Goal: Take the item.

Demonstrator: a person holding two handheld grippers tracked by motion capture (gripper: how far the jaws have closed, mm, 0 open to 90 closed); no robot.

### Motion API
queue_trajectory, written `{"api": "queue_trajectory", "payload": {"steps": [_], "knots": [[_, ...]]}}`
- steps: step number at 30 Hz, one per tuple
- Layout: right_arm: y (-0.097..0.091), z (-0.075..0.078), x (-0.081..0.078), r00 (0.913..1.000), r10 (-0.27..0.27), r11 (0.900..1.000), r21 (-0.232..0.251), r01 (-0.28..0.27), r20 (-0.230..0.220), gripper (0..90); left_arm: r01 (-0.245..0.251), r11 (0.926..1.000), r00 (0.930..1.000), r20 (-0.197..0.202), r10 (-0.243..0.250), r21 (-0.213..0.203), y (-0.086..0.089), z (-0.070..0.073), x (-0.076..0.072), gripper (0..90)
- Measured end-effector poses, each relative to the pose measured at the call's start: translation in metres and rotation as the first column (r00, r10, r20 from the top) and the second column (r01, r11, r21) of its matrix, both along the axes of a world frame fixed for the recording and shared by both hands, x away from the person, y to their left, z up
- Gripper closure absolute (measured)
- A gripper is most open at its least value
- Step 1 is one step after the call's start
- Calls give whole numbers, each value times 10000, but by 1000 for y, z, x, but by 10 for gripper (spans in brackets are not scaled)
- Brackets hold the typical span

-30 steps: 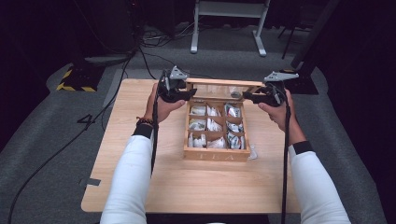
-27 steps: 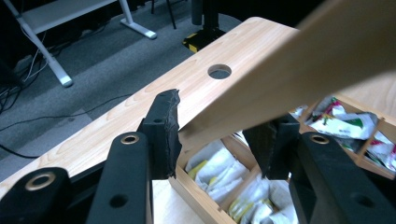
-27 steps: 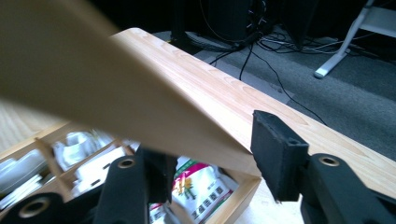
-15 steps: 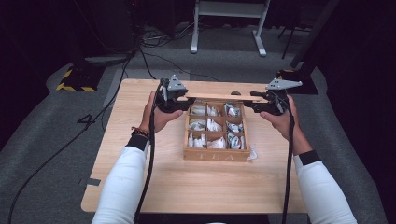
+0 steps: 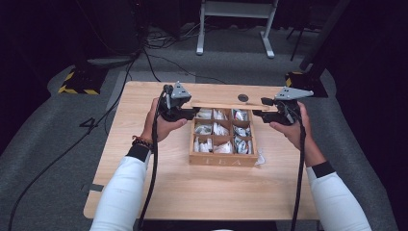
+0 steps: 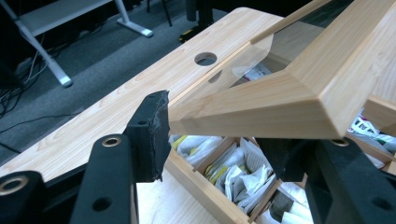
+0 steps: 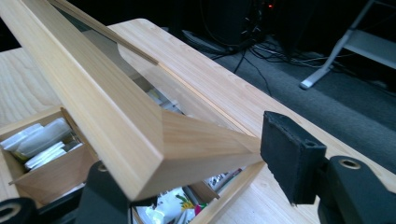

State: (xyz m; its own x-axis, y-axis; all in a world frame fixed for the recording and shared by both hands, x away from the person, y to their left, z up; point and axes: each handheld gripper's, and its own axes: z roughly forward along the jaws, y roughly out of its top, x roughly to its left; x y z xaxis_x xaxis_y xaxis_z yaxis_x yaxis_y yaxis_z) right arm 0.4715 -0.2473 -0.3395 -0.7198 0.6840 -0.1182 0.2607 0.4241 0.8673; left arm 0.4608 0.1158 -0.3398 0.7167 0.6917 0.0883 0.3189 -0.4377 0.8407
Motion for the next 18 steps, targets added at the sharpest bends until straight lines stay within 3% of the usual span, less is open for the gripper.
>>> {"api": "queue_trajectory", "payload": {"steps": [18], "knots": [[-5, -10, -19, 9994, 204, 9996, -168, -208, -273, 405, 337, 9959, 9994, 95, -346, 844, 0, -3, -22, 439]]}}
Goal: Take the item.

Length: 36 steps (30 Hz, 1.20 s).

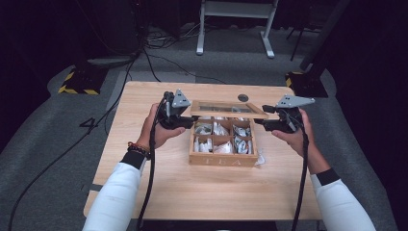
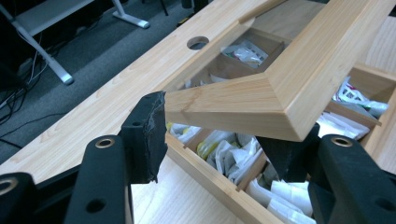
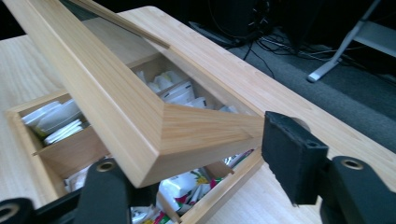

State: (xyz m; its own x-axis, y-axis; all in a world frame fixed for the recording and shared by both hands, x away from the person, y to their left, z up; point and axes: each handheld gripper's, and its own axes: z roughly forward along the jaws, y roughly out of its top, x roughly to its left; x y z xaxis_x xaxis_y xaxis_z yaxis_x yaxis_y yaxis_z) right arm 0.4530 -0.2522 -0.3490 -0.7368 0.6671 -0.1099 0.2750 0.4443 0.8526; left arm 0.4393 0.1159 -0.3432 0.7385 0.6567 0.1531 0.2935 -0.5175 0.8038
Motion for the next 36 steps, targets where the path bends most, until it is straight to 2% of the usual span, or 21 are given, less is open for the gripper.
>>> {"api": "queue_trajectory", "payload": {"steps": [11, 26, 36], "knots": [[2, -4, -15, 9994, 325, 9994, -91, -324, 102, 389, 179, 9998, 9998, -56, -178, 33, 2, -4, -13, 435], [0, -11, -27, 9978, 643, 9976, -230, -646, -133, 358, 486, 9988, 9984, -289, -488, -67, 2, -16, -23, 429], [-3, -18, -34, 9967, 748, 9971, -102, -751, -307, 347, 627, 9980, 9973, -388, -629, -59, 5, -24, -28, 419]]}}
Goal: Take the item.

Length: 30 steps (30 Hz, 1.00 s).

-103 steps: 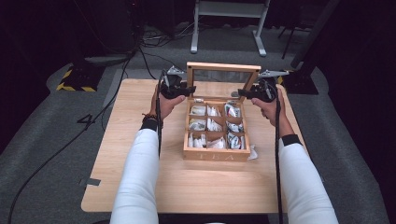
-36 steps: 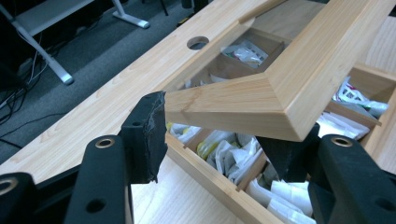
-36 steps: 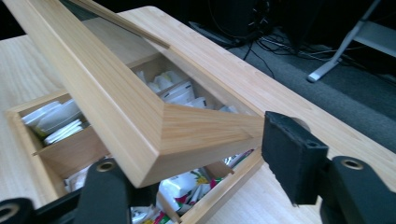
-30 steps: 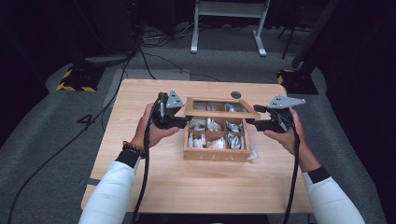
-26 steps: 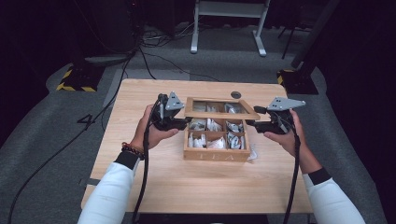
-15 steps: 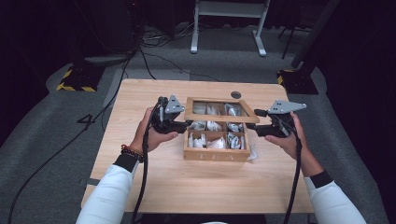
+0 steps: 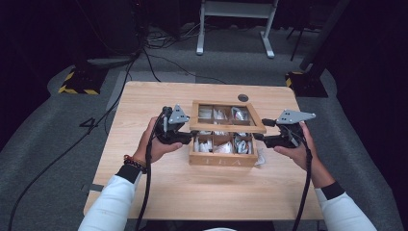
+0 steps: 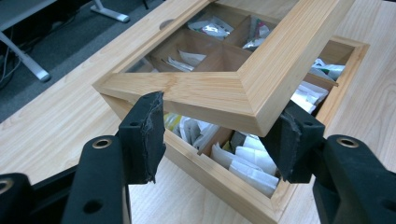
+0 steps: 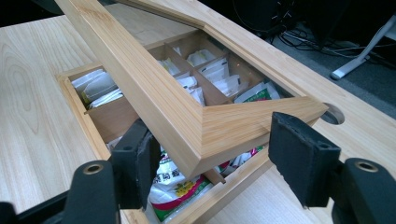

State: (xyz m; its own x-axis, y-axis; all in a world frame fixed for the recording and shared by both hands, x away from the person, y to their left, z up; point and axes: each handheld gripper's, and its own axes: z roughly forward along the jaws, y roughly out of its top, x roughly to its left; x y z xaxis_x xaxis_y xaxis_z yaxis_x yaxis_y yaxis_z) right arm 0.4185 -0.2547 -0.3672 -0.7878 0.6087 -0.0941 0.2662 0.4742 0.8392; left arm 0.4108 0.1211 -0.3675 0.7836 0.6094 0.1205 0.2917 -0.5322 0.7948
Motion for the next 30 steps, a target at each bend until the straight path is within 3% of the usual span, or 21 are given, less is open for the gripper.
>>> {"api": "queue_trajectory", "payload": {"steps": [23, 30], "knots": [[-4, -22, -10, 9989, 227, 9997, 33, -226, -399, 315, 253, 9996, 9988, -417, -250, 83, 0, -23, -7, 405], [-3, -26, -12, 9992, 234, 9997, -87, -237, -334, 314, 236, 9997, 9986, -466, -232, 85, 0, -27, -10, 406]]}}
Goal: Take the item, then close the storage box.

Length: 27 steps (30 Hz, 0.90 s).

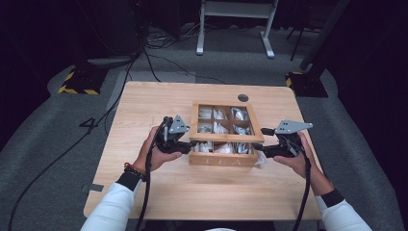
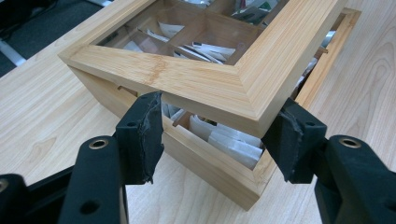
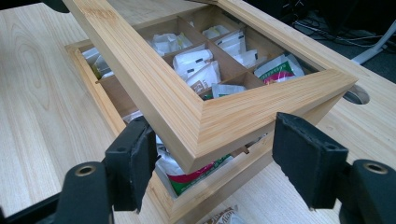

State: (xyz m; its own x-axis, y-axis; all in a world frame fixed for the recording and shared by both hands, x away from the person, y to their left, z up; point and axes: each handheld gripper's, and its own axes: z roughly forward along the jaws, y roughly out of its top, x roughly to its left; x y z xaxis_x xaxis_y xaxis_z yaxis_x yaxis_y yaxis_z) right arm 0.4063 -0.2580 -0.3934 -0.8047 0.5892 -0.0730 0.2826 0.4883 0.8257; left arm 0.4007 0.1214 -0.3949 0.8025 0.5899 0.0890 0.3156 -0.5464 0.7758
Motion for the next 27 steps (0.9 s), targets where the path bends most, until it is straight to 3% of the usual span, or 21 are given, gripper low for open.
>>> {"api": "queue_trajectory", "payload": {"steps": [15, 27], "knots": [[-2, -14, -3, 9991, 105, 9999, -49, -107, -405, 299, 7, 10000, 9996, -276, -4, 87, -1, -15, -6, 403], [-4, -25, -8, 9978, 155, 9998, -135, -164, -649, 342, 59, 9999, 9993, -358, -53, 150, -1, -26, -12, 392]]}}
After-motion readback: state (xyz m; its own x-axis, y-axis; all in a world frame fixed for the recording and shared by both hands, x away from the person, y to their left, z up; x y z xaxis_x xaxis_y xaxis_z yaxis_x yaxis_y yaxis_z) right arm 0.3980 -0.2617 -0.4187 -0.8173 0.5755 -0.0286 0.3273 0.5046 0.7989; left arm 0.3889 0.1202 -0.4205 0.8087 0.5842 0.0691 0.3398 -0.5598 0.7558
